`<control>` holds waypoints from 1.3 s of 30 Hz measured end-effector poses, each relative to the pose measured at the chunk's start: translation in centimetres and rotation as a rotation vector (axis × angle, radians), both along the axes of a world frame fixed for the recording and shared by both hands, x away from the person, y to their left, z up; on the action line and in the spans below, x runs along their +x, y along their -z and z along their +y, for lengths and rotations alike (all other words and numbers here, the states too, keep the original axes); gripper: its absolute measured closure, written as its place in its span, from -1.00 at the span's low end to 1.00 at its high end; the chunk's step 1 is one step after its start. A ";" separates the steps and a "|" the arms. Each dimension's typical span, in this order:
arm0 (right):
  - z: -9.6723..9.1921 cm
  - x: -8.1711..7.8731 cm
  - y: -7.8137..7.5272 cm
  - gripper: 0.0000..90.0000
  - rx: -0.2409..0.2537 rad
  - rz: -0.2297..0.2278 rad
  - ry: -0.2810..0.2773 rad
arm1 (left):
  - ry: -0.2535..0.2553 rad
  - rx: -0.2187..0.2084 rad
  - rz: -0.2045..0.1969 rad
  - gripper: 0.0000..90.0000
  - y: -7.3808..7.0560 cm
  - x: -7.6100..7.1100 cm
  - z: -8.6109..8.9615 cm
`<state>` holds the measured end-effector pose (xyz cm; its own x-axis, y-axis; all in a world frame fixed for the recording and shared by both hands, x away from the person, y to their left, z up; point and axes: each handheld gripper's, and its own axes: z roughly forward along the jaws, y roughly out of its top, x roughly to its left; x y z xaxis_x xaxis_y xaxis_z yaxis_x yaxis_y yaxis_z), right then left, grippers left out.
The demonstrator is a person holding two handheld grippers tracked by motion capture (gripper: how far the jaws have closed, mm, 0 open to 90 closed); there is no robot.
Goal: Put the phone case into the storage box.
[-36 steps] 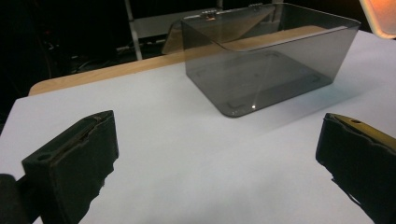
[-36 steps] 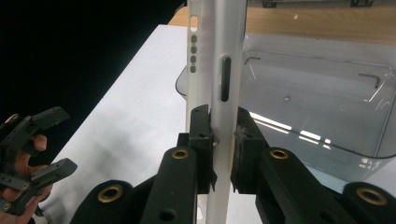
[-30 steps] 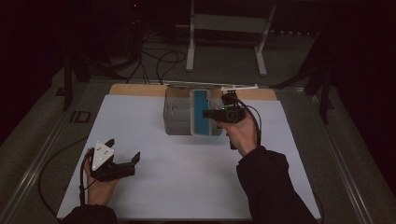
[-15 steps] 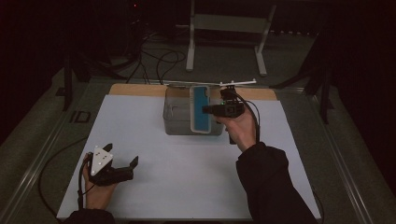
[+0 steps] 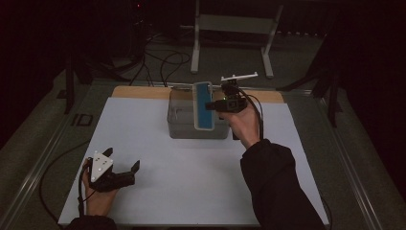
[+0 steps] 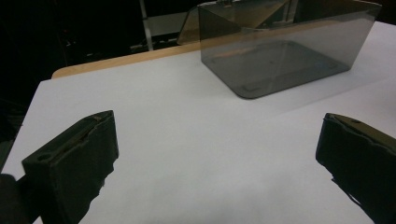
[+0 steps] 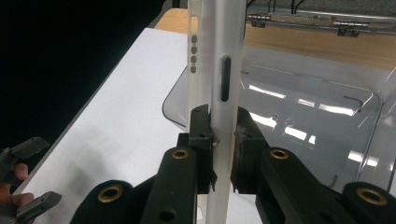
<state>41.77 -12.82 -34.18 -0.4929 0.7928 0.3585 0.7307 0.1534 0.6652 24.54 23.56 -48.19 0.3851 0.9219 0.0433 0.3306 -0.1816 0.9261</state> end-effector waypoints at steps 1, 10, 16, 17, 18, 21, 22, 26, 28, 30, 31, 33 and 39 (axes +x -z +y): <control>0.1 0.1 0.0 0.81 0.002 0.003 0.001 | 0.000 0.000 0.000 -1.00 0.0 0.0 0.0; 0.4 1.4 0.3 0.81 -0.001 0.030 0.016 | -0.002 -0.001 0.000 -1.00 0.0 0.0 0.0; 0.2 2.1 0.4 0.81 -0.013 0.041 0.026 | -0.005 -0.006 0.004 -1.00 0.0 0.0 0.0; 0.2 2.2 0.3 0.81 -0.015 0.042 0.027 | -0.005 -0.008 0.002 -1.00 0.0 0.0 0.0; 0.2 2.4 0.4 0.81 -0.017 0.042 0.028 | -0.005 -0.010 0.000 -1.00 -0.1 0.0 0.0; 0.1 2.8 0.4 0.81 -0.034 0.041 0.038 | -0.005 -0.014 -0.002 -1.00 -0.1 -0.1 0.0; 0.1 2.9 0.4 0.81 -0.036 0.041 0.039 | -0.006 -0.016 -0.002 -1.00 -0.1 -0.1 0.1; 0.0 3.4 0.3 0.81 -0.042 0.043 0.052 | -0.011 -0.024 0.000 -1.00 -0.1 -0.1 0.2; 0.0 3.6 0.3 0.81 -0.044 0.042 0.058 | -0.012 -0.026 0.000 -1.00 -0.1 -0.1 0.2; 0.1 3.8 0.1 0.81 -0.050 0.041 0.064 | -0.011 -0.026 -0.001 -1.00 -0.1 0.0 0.2; 0.0 3.9 0.1 0.81 -0.053 0.042 0.068 | -0.009 -0.026 0.000 -1.00 -0.1 0.0 0.2; 0.0 4.1 0.0 0.81 -0.054 0.043 0.072 | -0.007 -0.024 0.003 -1.00 0.0 0.0 0.2; 0.1 4.8 0.2 0.81 -0.067 0.056 0.088 | -0.006 -0.024 0.001 -1.00 -0.1 0.0 0.2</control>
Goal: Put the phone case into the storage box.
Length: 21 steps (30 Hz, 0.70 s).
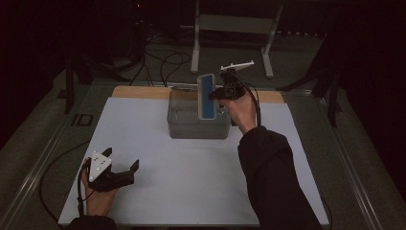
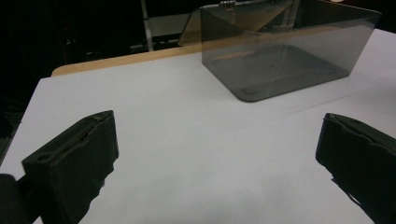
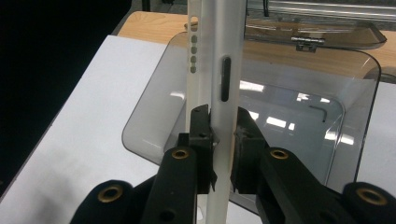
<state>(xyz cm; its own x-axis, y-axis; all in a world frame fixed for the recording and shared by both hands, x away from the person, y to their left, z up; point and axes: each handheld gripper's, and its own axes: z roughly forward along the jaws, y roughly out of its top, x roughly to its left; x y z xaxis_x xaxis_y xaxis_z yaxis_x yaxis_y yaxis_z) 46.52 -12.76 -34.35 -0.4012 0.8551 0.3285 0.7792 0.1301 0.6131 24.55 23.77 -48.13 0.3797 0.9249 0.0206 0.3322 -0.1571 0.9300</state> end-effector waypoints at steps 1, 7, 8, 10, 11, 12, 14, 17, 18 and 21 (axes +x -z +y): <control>0.1 0.1 0.0 0.81 -0.004 0.004 0.002 | -0.001 -0.001 0.001 -1.00 0.0 0.0 0.0; 0.2 0.5 0.0 0.81 -0.013 0.003 0.018 | -0.003 -0.003 -0.001 -1.00 0.0 0.0 0.1; 0.2 0.6 0.1 0.81 -0.013 0.003 0.020 | -0.003 -0.003 -0.001 -1.00 0.0 0.0 0.1; 0.2 0.8 0.1 0.81 -0.018 0.001 0.028 | -0.003 -0.003 0.001 -1.00 0.0 0.0 0.1; 0.2 0.8 0.1 0.81 -0.022 0.002 0.030 | -0.003 -0.004 0.002 -1.00 0.0 0.0 0.2; 0.2 0.9 0.1 0.81 -0.021 0.003 0.031 | -0.004 -0.004 0.002 -1.00 0.0 0.1 0.1; 0.2 1.0 0.2 0.81 -0.022 0.001 0.032 | -0.003 -0.005 0.002 -1.00 0.0 0.1 0.1; 0.2 1.1 0.4 0.81 -0.031 0.003 0.041 | -0.003 -0.006 0.002 -1.00 0.0 0.1 0.1; 0.2 1.2 0.5 0.81 -0.034 0.001 0.042 | -0.003 -0.006 0.002 -1.00 0.0 0.1 0.1; 0.1 1.3 0.5 0.81 -0.042 0.001 0.047 | -0.003 -0.007 0.003 -1.00 0.0 0.1 0.1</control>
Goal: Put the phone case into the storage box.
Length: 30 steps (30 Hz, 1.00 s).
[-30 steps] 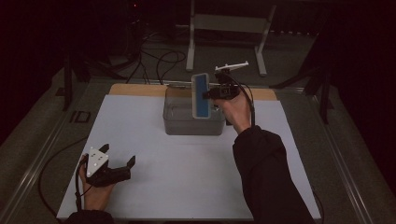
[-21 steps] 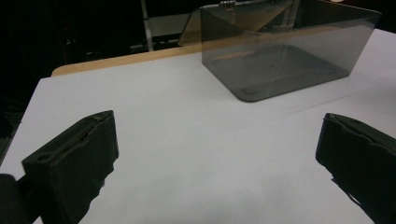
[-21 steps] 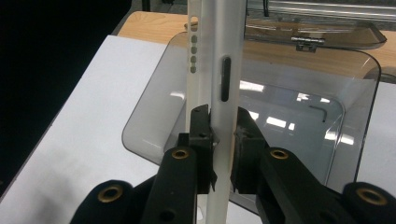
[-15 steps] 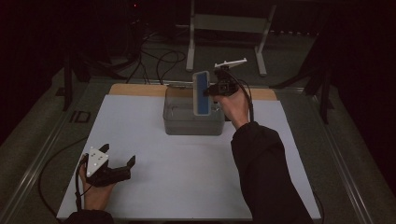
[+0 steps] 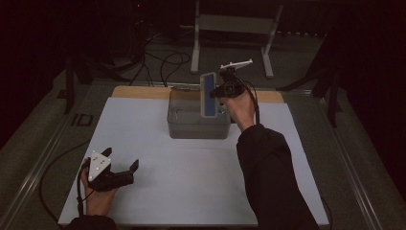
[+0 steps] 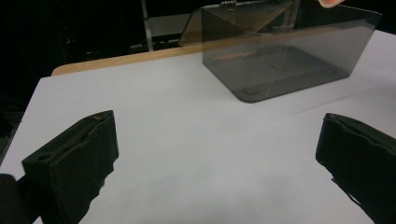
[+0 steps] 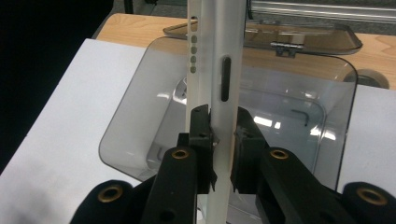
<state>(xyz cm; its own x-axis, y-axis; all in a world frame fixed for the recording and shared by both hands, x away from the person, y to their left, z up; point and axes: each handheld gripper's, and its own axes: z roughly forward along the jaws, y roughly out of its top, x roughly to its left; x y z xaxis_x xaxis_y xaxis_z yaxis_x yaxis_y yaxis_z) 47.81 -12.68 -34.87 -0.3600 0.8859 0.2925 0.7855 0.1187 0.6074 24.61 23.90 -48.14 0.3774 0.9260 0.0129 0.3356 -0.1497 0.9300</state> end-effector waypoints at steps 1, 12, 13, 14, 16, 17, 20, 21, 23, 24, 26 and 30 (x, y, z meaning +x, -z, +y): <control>0.0 0.1 0.0 0.81 -0.004 -0.001 0.003 | 0.000 -0.001 0.000 -1.00 0.0 0.0 0.0; -0.6 0.8 0.6 0.81 -0.012 0.010 0.036 | 0.002 -0.002 0.002 -1.00 0.1 0.1 0.0; -0.6 0.9 0.6 0.81 -0.016 0.012 0.038 | 0.002 -0.001 0.001 -1.00 0.1 0.1 0.0; -0.6 0.9 0.7 0.81 -0.019 0.009 0.044 | 0.002 -0.003 0.001 -1.00 0.1 0.1 0.0; -0.7 1.1 0.8 0.81 -0.025 0.010 0.048 | 0.001 -0.007 -0.001 -1.00 0.0 0.0 0.0; -0.7 1.2 0.9 0.81 -0.029 0.013 0.051 | 0.001 -0.006 0.000 -1.00 0.0 0.0 0.0; -0.9 1.3 1.1 0.81 -0.041 0.019 0.061 | -0.001 -0.007 0.000 -1.00 0.0 0.0 0.1; -0.9 1.4 1.2 0.81 -0.044 0.020 0.064 | -0.001 -0.006 -0.001 -1.00 0.0 0.0 0.1; -0.9 1.5 1.3 0.81 -0.049 0.020 0.066 | 0.000 -0.008 0.000 -1.00 0.0 0.0 0.1; -0.9 1.5 1.3 0.81 -0.051 0.023 0.068 | 0.000 -0.006 0.000 -1.00 0.0 0.0 0.1; -0.9 1.5 1.4 0.81 -0.060 0.023 0.071 | -0.001 -0.007 0.000 -1.00 0.0 0.0 0.1; -1.0 1.6 1.6 0.81 -0.079 0.025 0.081 | -0.001 -0.007 0.000 -1.00 0.0 0.0 0.2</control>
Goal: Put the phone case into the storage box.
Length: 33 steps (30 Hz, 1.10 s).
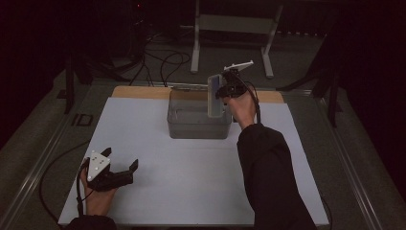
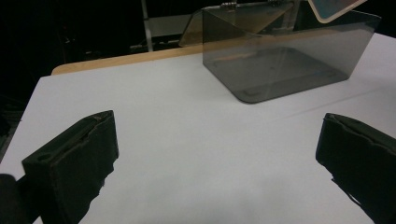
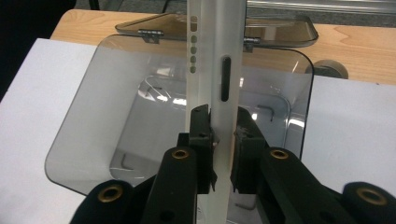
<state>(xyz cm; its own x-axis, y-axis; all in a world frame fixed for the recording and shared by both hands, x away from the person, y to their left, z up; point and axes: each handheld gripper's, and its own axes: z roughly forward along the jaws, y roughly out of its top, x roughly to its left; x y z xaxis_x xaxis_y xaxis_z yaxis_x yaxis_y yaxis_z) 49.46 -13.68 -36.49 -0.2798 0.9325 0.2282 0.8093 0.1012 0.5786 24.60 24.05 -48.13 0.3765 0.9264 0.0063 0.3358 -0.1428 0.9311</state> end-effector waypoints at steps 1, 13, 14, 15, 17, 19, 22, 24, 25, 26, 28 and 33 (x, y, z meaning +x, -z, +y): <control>0.0 0.0 0.1 0.81 -0.001 -0.001 0.000 | 0.001 -0.001 0.000 -1.00 0.0 0.0 0.0; 0.0 0.3 0.7 0.81 -0.031 0.014 0.031 | 0.004 -0.004 -0.002 -1.00 0.0 0.0 -0.1; 0.0 0.3 0.8 0.81 -0.033 0.014 0.033 | 0.004 -0.004 -0.003 -1.00 0.0 0.0 -0.1; 0.0 0.3 0.8 0.81 -0.040 0.012 0.034 | 0.003 -0.005 -0.002 -1.00 0.0 0.0 -0.1; 0.0 0.3 0.9 0.81 -0.053 0.012 0.033 | 0.002 -0.006 -0.002 -1.00 0.0 0.0 -0.1; -0.1 0.4 1.0 0.81 -0.055 0.015 0.035 | 0.002 -0.008 -0.002 -1.00 0.0 0.0 0.0; -0.3 0.5 1.3 0.81 -0.063 0.019 0.040 | 0.002 -0.007 -0.002 -1.00 0.0 0.0 0.0; -0.4 0.5 1.5 0.81 -0.067 0.023 0.047 | 0.003 -0.005 0.000 -1.00 0.0 0.0 0.0; -0.4 0.5 1.6 0.81 -0.071 0.022 0.052 | 0.003 -0.006 0.000 -1.00 0.0 0.0 -0.1; -0.5 0.5 1.7 0.81 -0.076 0.026 0.052 | 0.003 -0.006 -0.001 -1.00 0.0 0.0 -0.1; -0.5 0.6 1.9 0.81 -0.076 0.030 0.057 | 0.002 -0.006 -0.002 -1.00 0.0 0.0 -0.1; -0.5 0.7 2.5 0.81 -0.085 0.044 0.068 | 0.004 -0.005 -0.003 -1.00 0.0 0.0 -0.1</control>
